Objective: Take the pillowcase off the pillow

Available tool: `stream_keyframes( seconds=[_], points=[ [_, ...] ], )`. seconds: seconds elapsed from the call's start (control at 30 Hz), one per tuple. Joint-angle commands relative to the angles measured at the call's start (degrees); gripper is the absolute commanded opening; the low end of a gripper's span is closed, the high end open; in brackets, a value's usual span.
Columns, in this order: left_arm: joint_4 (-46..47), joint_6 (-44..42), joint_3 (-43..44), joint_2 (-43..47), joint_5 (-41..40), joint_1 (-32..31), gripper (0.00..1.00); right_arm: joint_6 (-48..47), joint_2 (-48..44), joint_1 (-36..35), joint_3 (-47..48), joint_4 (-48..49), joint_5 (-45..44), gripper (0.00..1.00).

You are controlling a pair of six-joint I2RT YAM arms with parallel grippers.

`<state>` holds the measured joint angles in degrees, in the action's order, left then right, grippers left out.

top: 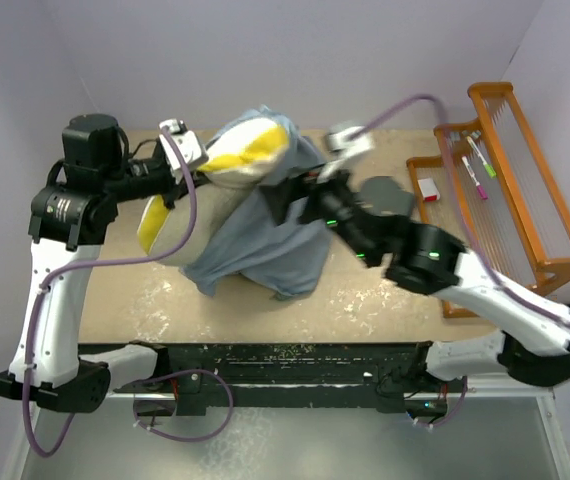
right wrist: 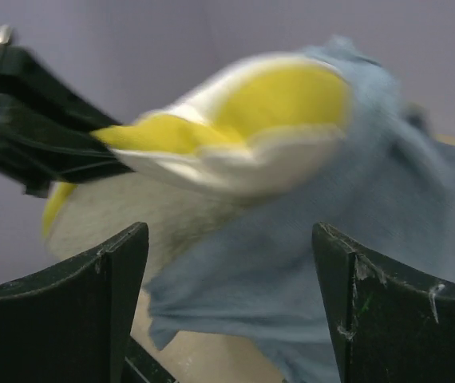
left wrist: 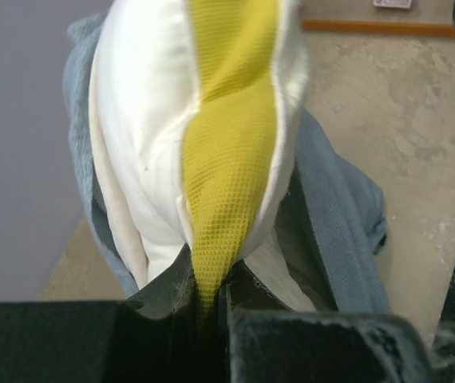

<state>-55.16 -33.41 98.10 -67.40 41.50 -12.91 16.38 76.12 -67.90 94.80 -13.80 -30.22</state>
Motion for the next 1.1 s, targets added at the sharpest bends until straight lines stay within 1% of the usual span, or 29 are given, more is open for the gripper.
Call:
stream_keyframes(
  seconds=[0.0,0.07,0.13,0.23,0.3,0.37,0.43,0.47,0.5,0.53,0.63,0.73,0.8,0.83,0.9,0.97,1.07],
  points=[
    [6.6,4.2,12.5,-2.6,0.6,-0.1,0.0,12.8,-13.6,9.7,-12.0,5.6,0.9,0.87],
    [7.7,6.2,17.2,-4.3,1.5,-0.1,0.0,13.7,-17.2,12.1,-17.2,6.3,1.8,0.89],
    [10.3,8.6,20.5,-5.2,2.8,-0.1,0.0,13.7,-18.5,13.6,-19.8,5.1,2.0,0.9],
    [12.6,12.7,26.4,-7.5,4.7,-0.1,0.0,13.3,-18.6,15.5,-22.0,3.8,2.8,0.92],
    [12.3,15.5,30.7,-9.7,5.5,-0.1,0.0,13.2,-18.2,17.0,-23.0,4.8,5.1,0.93],
    [12.2,18.2,32.7,-11.1,5.5,-0.1,0.0,13.4,-16.7,17.9,-23.0,5.9,7.7,0.92],
    [13.4,21.2,31.9,-11.4,4.1,-0.1,0.0,13.8,-14.7,18.0,-22.3,7.9,11.6,0.91],
    [14.3,22.0,30.9,-11.1,3.1,-0.1,0.0,12.8,-13.8,17.9,-22.3,10.9,12.3,0.91],
    [15.5,23.6,29.5,-10.7,2.1,-0.1,0.0,12.5,-13.2,17.2,-22.6,13.0,14.3,0.93],
    [16.8,24.4,28.1,-10.3,1.1,-0.1,0.0,12.1,-12.7,15.5,-23.3,15.0,14.2,0.94],
    [19.0,25.9,25.7,-9.8,0.1,-0.1,0.0,7.7,-11.4,7.9,-26.1,20.7,8.3,0.96],
    [18.7,25.8,26.3,-10.3,1.3,-0.1,0.0,8.6,-9.8,7.3,-27.4,19.1,5.7,0.94],
    [17.5,25.0,26.9,-10.4,3.2,-0.1,0.0,9.1,-11.3,7.4,-28.8,17.1,4.0,0.92],
    [16.6,24.6,27.2,-10.4,4.3,-0.1,0.0,8.7,-12.6,7.9,-29.7,16.9,1.9,0.92],
    [14.9,23.7,27.5,-10.3,6.9,-0.1,0.0,8.4,-14.8,11.7,-30.4,15.0,-0.2,0.93],
    [13.9,23.5,27.6,-10.1,9.0,-0.1,0.0,8.9,-16.4,17.1,-30.8,13.4,3.3,0.96],
    [13.2,23.5,27.6,-9.7,12.0,-0.1,0.0,7.6,-16.1,21.4,-30.2,13.1,7.9,1.0]
  ],
)
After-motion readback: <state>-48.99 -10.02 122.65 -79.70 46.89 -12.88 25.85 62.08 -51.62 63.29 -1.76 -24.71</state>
